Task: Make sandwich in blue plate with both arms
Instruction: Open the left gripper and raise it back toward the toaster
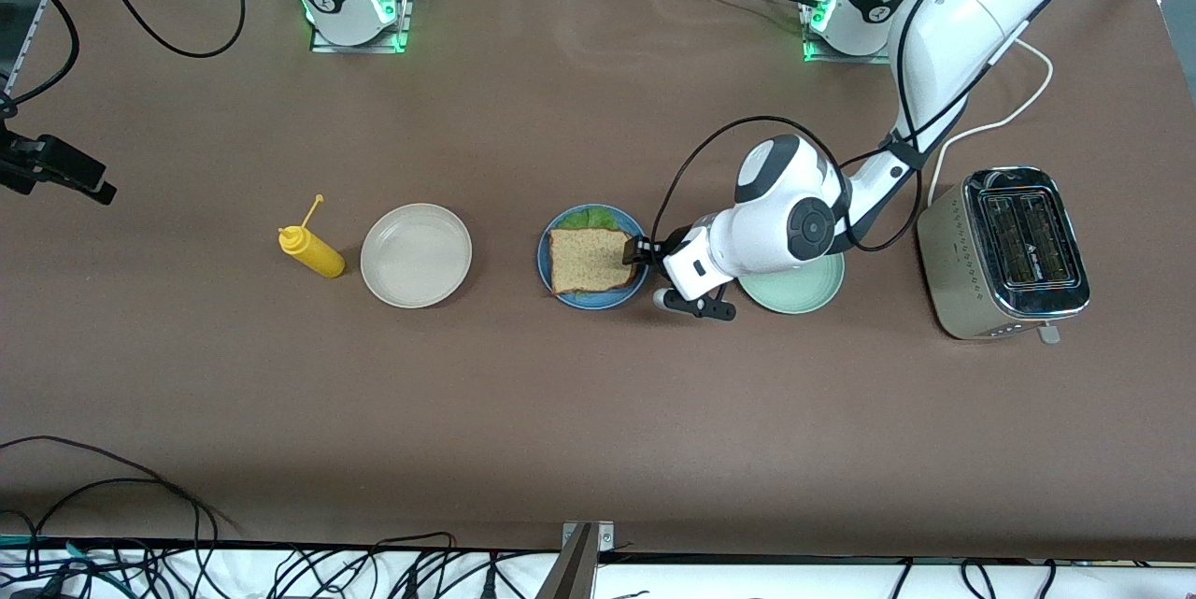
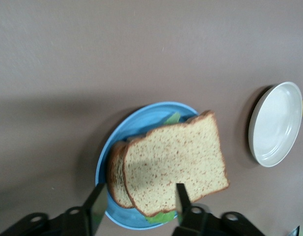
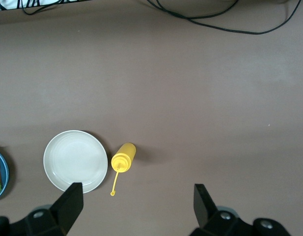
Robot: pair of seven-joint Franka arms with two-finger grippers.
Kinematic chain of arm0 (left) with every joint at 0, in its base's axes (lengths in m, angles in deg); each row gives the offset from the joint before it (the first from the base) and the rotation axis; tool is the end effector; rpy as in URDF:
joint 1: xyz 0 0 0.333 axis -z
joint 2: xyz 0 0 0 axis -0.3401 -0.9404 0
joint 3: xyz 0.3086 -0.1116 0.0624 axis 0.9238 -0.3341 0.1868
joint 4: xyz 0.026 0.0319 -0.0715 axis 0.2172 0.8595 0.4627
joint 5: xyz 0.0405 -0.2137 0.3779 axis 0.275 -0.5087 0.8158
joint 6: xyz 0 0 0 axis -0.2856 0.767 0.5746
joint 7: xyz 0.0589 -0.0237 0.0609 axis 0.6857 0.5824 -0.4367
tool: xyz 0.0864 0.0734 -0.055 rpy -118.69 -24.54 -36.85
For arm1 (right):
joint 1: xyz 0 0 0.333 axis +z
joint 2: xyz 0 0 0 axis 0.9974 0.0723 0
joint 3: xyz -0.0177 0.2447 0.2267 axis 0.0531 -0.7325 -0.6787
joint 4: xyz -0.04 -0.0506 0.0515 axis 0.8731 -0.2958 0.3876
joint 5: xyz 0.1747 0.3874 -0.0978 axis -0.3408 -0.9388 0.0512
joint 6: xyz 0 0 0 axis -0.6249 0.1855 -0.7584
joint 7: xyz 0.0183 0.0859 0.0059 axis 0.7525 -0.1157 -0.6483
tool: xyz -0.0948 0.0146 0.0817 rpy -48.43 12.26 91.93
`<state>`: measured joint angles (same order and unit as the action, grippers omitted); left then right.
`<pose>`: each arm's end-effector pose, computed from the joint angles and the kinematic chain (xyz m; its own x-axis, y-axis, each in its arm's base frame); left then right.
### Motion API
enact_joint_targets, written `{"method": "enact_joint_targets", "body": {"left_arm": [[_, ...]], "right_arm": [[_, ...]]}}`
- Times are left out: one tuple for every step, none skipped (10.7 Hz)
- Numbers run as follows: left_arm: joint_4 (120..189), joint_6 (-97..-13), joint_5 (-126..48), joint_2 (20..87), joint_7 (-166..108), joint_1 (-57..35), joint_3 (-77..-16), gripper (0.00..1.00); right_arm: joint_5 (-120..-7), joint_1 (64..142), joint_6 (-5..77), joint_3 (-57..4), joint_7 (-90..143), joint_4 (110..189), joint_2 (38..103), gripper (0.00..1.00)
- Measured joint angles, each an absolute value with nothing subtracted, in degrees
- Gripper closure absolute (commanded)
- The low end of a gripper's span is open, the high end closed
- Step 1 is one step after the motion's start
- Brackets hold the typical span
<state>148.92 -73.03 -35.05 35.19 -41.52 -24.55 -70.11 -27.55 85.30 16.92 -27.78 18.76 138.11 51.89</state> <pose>0.6309 -0.3964 0.2415 0.9868 -0.1165 -0.1128 -0.0431 -0.8588 0.5105 0.6357 -0.0477 0.6068 0.9893 -0.1252 0.0753 -0.1245 -0.9921 -0.0147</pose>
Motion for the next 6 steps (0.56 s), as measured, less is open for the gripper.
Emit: {"method": "enact_joint_targets", "body": {"left_arm": [[148.5, -71.1, -34.9, 37.0, -41.4, -24.5, -69.5, 0.00], [148.1, -67.0, -34.9, 40.0, -41.3, -24.5, -68.5, 0.00], [147.8, -62.9, -34.9, 44.0, -41.3, -24.3, -66.8, 0.00], [147.7, -57.6, -34.9, 48.9, -41.3, -24.2, -64.5, 0.00], [147.6, -52.3, -34.9, 53.0, -41.4, -24.0, -62.1, 0.00], [147.6, -47.3, -34.9, 57.3, -41.3, -23.6, -58.9, 0.00]], "right_arm": [[-27.5, 85.3, 16.8, -27.8, 18.8, 138.1, 51.9, 0.00], [-27.5, 85.3, 16.5, -27.8, 18.8, 138.1, 51.8, 0.00], [-27.5, 85.3, 16.3, -27.8, 18.8, 138.1, 51.8, 0.00], [-27.5, 85.3, 16.2, -27.8, 18.8, 138.1, 51.8, 0.00], [-27.5, 85.3, 16.2, -27.8, 18.8, 138.0, 51.8, 0.00], [-27.5, 85.3, 16.1, -27.8, 18.8, 138.0, 51.8, 0.00]]}}
